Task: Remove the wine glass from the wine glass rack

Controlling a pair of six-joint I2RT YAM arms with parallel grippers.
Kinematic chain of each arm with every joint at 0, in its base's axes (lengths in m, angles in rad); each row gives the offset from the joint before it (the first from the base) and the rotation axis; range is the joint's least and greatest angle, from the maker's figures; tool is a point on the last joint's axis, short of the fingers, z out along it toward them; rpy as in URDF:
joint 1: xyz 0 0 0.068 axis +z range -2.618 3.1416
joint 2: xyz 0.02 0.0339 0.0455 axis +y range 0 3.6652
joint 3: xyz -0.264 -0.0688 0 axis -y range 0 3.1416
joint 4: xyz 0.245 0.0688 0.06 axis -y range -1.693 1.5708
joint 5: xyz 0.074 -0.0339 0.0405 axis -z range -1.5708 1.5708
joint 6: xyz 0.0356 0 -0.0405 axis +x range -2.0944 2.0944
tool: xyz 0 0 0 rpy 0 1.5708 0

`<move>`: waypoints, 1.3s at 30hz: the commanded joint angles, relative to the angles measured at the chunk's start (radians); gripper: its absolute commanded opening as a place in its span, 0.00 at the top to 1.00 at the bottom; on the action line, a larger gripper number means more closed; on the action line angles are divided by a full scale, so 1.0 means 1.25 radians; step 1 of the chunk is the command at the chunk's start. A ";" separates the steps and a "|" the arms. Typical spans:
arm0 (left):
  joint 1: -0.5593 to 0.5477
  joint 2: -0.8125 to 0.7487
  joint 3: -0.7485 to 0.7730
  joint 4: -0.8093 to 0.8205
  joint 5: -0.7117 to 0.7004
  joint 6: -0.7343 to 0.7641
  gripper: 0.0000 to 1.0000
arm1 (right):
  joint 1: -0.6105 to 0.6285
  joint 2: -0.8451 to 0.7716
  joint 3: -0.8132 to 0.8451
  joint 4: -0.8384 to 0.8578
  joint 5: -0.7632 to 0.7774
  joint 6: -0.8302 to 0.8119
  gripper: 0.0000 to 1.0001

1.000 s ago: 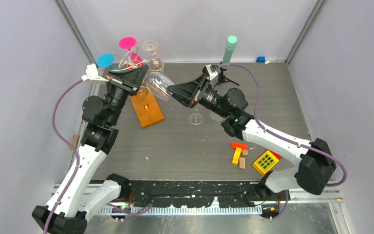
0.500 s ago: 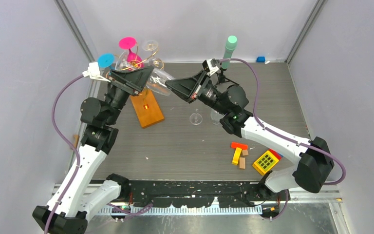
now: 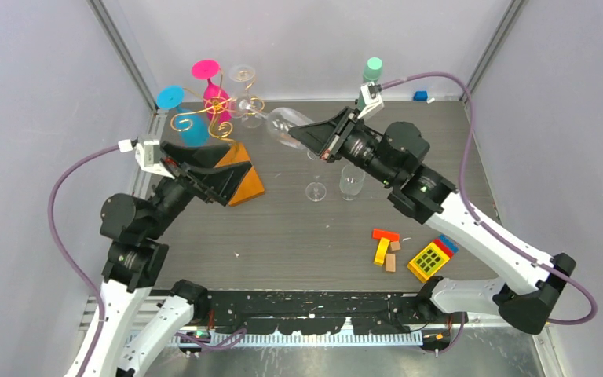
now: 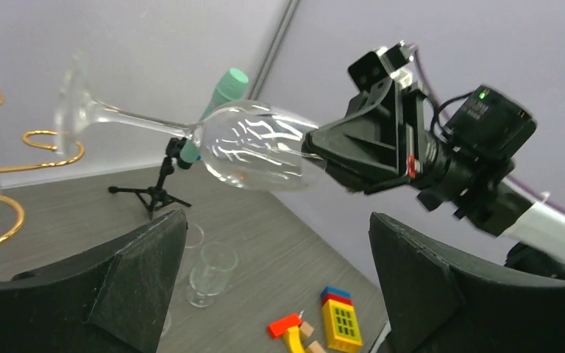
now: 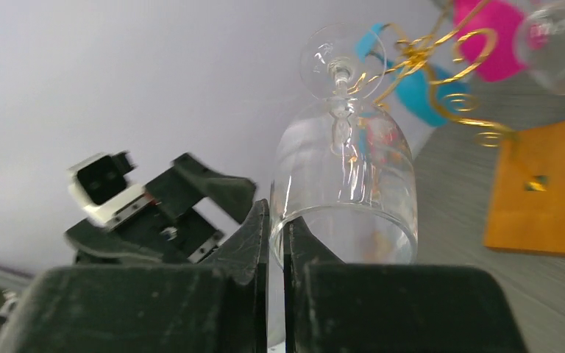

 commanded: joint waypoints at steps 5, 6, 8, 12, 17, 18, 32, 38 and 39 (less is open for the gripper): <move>-0.003 -0.072 0.066 -0.270 -0.125 0.259 0.03 | -0.002 -0.045 0.206 -0.573 0.387 -0.340 1.00; -0.003 -0.078 0.077 -0.291 -0.160 0.279 0.03 | -0.002 -0.041 0.229 -0.609 0.446 -0.360 1.00; -0.003 -0.091 0.095 -0.331 -0.242 0.314 0.03 | -0.002 -0.030 0.259 -0.706 0.523 -0.385 1.00; -0.003 -0.119 0.110 -0.370 -0.378 0.361 0.03 | -0.010 0.016 0.297 -0.877 0.666 -0.422 1.00; -0.003 -0.152 0.097 -0.371 -0.439 0.382 0.02 | -0.070 0.038 0.278 -0.970 0.710 -0.402 1.00; -0.003 -0.155 0.095 -0.370 -0.442 0.383 0.02 | -0.104 0.036 0.264 -0.971 0.671 -0.395 1.00; -0.003 -0.152 0.081 -0.383 -0.454 0.406 0.02 | -0.361 0.095 0.108 -0.945 0.243 -0.413 1.00; -0.003 -0.154 0.079 -0.395 -0.457 0.409 0.01 | -0.391 0.144 0.096 -0.928 0.180 -0.431 1.00; -0.003 -0.155 0.079 -0.396 -0.458 0.410 0.01 | -0.395 0.150 0.096 -0.928 0.173 -0.435 1.00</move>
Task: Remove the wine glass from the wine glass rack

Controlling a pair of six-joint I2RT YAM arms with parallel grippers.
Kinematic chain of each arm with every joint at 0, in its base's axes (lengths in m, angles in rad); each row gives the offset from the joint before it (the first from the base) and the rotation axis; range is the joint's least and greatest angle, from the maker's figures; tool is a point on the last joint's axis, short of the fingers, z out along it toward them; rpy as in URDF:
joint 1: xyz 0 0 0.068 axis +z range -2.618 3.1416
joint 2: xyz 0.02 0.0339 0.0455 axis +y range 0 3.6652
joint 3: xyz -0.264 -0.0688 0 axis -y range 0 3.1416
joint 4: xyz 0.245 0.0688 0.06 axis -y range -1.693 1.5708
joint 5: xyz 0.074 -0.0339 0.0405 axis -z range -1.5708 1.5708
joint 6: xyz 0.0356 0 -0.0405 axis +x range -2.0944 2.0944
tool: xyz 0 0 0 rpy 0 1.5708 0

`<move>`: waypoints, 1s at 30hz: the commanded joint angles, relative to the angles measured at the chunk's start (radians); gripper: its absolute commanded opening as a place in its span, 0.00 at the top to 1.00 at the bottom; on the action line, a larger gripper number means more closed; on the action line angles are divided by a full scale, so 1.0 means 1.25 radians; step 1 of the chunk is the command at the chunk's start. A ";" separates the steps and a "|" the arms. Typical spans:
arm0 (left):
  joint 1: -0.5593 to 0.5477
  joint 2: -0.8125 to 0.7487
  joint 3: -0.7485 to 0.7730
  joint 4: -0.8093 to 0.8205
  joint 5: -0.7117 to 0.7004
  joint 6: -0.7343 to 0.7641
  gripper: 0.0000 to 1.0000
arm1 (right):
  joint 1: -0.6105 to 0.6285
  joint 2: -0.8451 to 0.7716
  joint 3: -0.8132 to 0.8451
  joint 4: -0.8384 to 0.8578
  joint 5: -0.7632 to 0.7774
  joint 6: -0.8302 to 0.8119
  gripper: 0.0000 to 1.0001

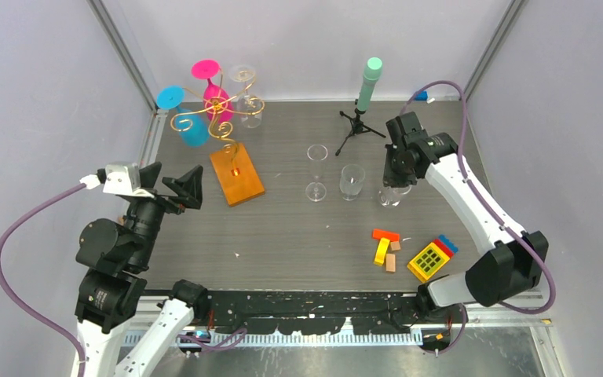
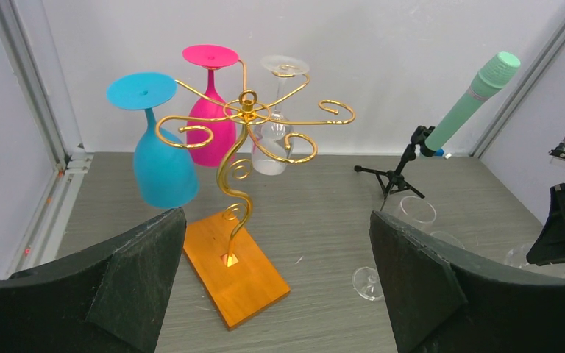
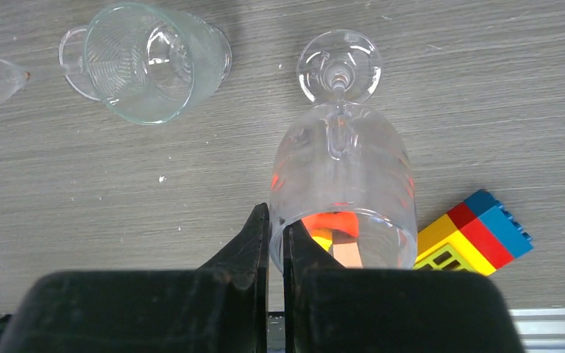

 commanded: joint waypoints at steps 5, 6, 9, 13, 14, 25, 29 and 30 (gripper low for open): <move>-0.001 0.008 -0.007 -0.005 -0.008 0.038 0.01 | -0.031 0.032 0.015 0.041 -0.102 -0.054 1.00; -0.001 0.014 -0.004 -0.012 -0.008 0.043 0.01 | -0.032 0.034 0.016 0.040 -0.104 -0.056 1.00; -0.001 0.031 0.006 -0.030 -0.011 0.054 0.00 | -0.039 0.046 0.022 0.039 -0.105 -0.060 0.99; -0.001 0.040 0.009 -0.038 -0.015 0.064 0.00 | -0.041 0.069 0.039 0.019 -0.094 -0.067 0.88; -0.001 0.041 0.009 -0.038 -0.017 0.065 0.00 | -0.041 0.078 0.042 0.009 -0.082 -0.070 0.83; -0.001 0.070 0.030 -0.040 -0.029 0.065 0.00 | -0.042 0.125 0.116 -0.001 -0.076 -0.093 0.64; -0.001 0.093 0.052 -0.047 -0.052 0.062 0.00 | -0.043 0.126 0.146 0.005 -0.074 -0.092 0.60; -0.001 0.107 0.062 -0.054 -0.059 0.062 0.00 | -0.043 0.124 0.157 0.006 -0.073 -0.091 0.60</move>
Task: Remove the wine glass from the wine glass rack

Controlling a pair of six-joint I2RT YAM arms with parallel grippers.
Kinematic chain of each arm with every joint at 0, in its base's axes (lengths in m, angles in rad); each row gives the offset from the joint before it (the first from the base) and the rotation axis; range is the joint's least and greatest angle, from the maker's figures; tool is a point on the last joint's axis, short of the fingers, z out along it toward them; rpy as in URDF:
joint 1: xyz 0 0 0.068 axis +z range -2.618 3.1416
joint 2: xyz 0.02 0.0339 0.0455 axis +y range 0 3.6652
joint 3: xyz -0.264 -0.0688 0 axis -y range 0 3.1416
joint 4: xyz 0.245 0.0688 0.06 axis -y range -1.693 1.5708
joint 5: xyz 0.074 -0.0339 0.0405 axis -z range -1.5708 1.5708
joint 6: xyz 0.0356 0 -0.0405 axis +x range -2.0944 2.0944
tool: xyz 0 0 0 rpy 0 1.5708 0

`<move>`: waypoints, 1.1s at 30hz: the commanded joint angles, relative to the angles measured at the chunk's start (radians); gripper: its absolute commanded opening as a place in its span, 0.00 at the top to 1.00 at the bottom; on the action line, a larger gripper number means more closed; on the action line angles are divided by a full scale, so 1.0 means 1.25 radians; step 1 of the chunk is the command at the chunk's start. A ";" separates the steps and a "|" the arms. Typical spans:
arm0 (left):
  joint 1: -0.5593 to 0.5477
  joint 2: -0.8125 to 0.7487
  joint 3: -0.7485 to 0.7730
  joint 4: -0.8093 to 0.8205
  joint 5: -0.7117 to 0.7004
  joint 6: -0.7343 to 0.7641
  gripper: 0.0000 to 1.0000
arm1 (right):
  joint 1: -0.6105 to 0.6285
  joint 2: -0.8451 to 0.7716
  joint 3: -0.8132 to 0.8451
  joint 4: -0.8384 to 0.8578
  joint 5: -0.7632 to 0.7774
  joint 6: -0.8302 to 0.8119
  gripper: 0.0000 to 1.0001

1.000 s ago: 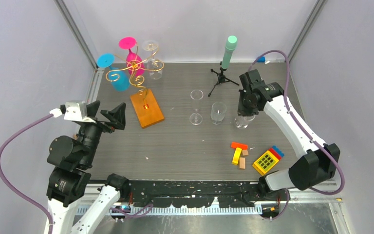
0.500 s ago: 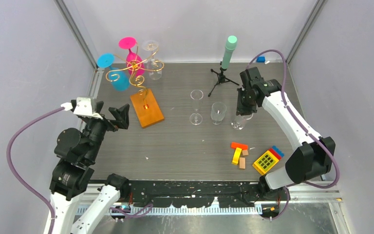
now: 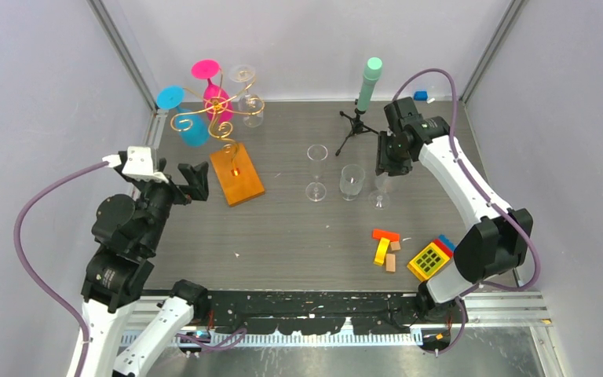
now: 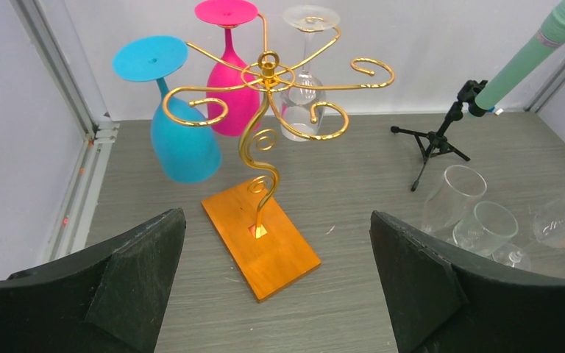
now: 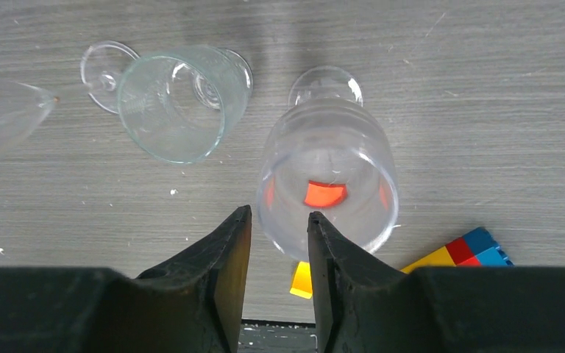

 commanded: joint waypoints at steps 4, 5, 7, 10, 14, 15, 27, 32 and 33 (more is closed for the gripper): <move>0.000 0.068 0.083 -0.026 -0.081 -0.002 0.00 | -0.006 -0.025 0.092 0.008 0.015 -0.004 0.57; 0.000 0.077 0.088 -0.028 -0.089 -0.004 0.00 | -0.007 -0.034 0.096 0.009 0.020 -0.003 0.57; 0.000 0.096 0.100 -0.028 -0.099 -0.011 0.00 | -0.007 -0.049 0.106 0.017 0.023 0.004 0.55; 0.000 0.137 0.150 -0.056 -0.102 -0.036 0.00 | -0.008 -0.076 0.110 0.031 0.032 0.013 0.54; 0.000 0.256 0.316 -0.180 -0.052 -0.067 0.00 | -0.008 -0.130 0.085 0.062 0.057 0.052 0.53; 0.000 0.286 0.351 -0.204 -0.043 -0.068 0.00 | -0.008 -0.155 0.072 0.080 0.048 0.068 0.53; 0.185 0.604 0.667 -0.332 0.147 -0.135 0.00 | -0.008 -0.343 -0.114 0.181 -0.151 0.125 0.53; 0.443 0.622 0.619 -0.233 0.412 -0.259 0.00 | -0.008 -0.408 -0.169 0.210 -0.206 0.150 0.53; 0.483 0.624 0.607 -0.204 0.442 -0.280 0.00 | -0.008 -0.414 -0.182 0.212 -0.208 0.153 0.53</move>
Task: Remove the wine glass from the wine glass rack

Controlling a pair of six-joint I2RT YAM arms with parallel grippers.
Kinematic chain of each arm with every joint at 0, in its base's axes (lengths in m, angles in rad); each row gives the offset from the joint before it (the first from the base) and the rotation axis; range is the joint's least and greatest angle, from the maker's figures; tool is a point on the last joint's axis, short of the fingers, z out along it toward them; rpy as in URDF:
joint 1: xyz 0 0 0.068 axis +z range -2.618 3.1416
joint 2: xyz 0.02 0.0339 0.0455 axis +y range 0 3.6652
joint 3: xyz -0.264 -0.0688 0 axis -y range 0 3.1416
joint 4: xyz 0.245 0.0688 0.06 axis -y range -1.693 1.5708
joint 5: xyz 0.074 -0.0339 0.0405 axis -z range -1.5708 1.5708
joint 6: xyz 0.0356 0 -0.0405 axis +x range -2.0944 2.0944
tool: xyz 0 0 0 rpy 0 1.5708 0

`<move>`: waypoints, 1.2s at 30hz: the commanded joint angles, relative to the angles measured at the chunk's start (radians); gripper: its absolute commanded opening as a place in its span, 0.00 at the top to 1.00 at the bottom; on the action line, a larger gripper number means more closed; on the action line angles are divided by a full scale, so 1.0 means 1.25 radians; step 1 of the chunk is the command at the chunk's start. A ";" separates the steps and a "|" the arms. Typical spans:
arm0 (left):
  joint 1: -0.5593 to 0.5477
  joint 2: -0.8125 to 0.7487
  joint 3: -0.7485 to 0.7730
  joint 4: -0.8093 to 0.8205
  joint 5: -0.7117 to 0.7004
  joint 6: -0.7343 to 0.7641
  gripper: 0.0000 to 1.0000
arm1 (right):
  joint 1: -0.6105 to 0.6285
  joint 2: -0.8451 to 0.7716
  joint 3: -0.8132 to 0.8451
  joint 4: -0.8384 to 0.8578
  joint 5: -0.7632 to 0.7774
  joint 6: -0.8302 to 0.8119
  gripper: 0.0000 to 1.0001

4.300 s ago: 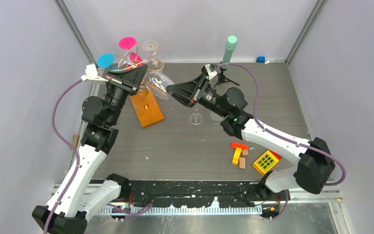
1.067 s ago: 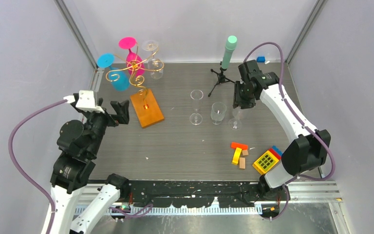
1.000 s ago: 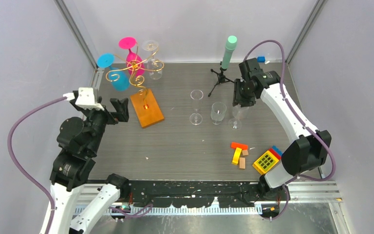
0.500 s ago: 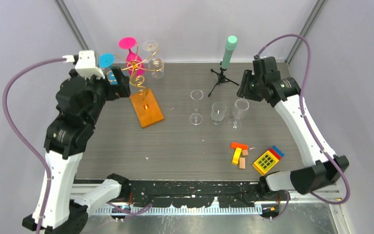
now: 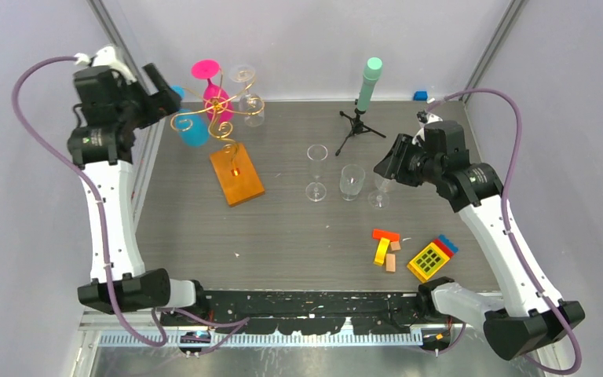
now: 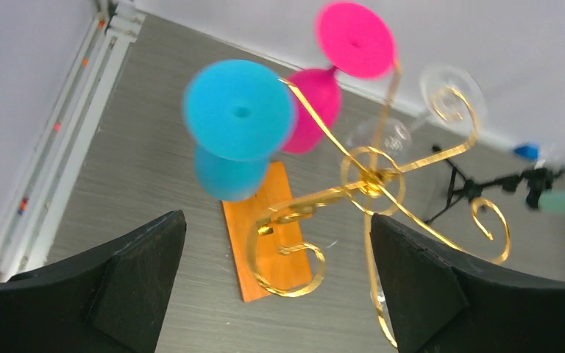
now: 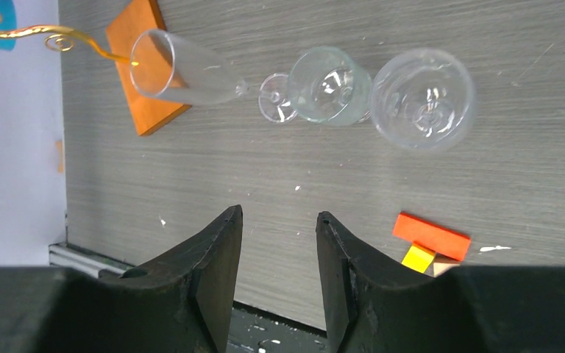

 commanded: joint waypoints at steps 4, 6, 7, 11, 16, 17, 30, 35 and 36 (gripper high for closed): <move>0.237 -0.004 -0.079 0.181 0.318 -0.214 0.02 | -0.003 -0.075 -0.053 0.059 -0.062 0.040 0.53; 0.279 0.001 -0.126 0.251 0.364 -0.290 0.04 | -0.003 -0.082 -0.064 0.067 -0.074 0.050 0.53; 0.291 0.003 -0.160 0.287 0.375 -0.335 0.04 | -0.003 -0.088 -0.073 0.076 -0.080 0.059 0.53; 0.300 0.021 -0.222 0.383 0.369 -0.413 0.08 | -0.003 -0.115 -0.119 0.132 -0.130 0.101 0.53; 0.300 0.049 -0.263 0.437 0.341 -0.469 0.24 | -0.004 -0.141 -0.163 0.184 -0.186 0.130 0.53; 0.300 0.056 -0.265 0.442 0.335 -0.476 0.28 | -0.003 -0.143 -0.170 0.186 -0.189 0.131 0.53; 0.300 0.134 -0.280 0.514 0.404 -0.549 0.47 | -0.003 -0.156 -0.201 0.196 -0.192 0.141 0.53; 0.300 0.139 -0.304 0.554 0.450 -0.584 0.57 | -0.003 -0.158 -0.206 0.199 -0.189 0.144 0.53; 0.299 0.137 -0.308 0.559 0.457 -0.589 0.60 | -0.003 -0.158 -0.206 0.199 -0.190 0.145 0.53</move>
